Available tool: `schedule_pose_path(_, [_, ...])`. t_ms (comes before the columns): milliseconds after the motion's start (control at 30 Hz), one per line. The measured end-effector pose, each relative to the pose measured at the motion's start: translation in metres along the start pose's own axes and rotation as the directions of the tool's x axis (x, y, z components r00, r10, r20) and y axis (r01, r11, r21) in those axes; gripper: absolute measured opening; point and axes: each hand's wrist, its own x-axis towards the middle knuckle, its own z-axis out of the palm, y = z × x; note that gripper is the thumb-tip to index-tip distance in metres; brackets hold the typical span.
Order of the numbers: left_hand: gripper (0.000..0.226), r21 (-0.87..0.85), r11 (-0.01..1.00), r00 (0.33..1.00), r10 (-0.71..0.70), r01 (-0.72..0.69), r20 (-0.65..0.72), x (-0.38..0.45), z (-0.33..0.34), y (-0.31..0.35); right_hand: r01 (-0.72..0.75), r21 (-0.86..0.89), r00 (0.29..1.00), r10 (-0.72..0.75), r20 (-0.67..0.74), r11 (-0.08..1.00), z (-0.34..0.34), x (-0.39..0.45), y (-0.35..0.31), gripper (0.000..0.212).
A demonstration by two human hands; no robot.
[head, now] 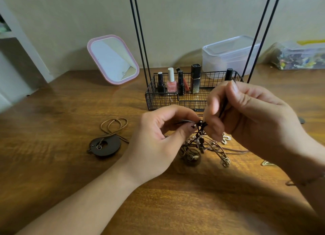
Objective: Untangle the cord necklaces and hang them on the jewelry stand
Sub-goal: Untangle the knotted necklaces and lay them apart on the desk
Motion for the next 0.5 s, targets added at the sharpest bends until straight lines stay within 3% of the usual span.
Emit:
schedule_pose_path(233, [0.023,-0.017,0.999,0.997,-0.039,0.04,0.07,0.0008,0.0008,-0.0057,0.015,-0.027,1.0,-0.016,-0.023,1.0,-0.0024,-0.0012,-0.0006,0.034])
schedule_pose_path(433, [0.02,-0.234,0.96,0.985,-0.127,0.152,0.121,0.0016,0.0002,-0.0051,0.046,-0.024,0.998,-0.047,-0.051,0.999,-0.0024,-0.0006,-0.0013,0.034])
schedule_pose_path(500, [0.019,-0.238,0.956,0.98,-0.139,0.169,0.14,0.0017,0.0002,-0.006,0.048,0.005,0.997,-0.048,-0.059,0.999,-0.0032,-0.0004,-0.0016,0.035])
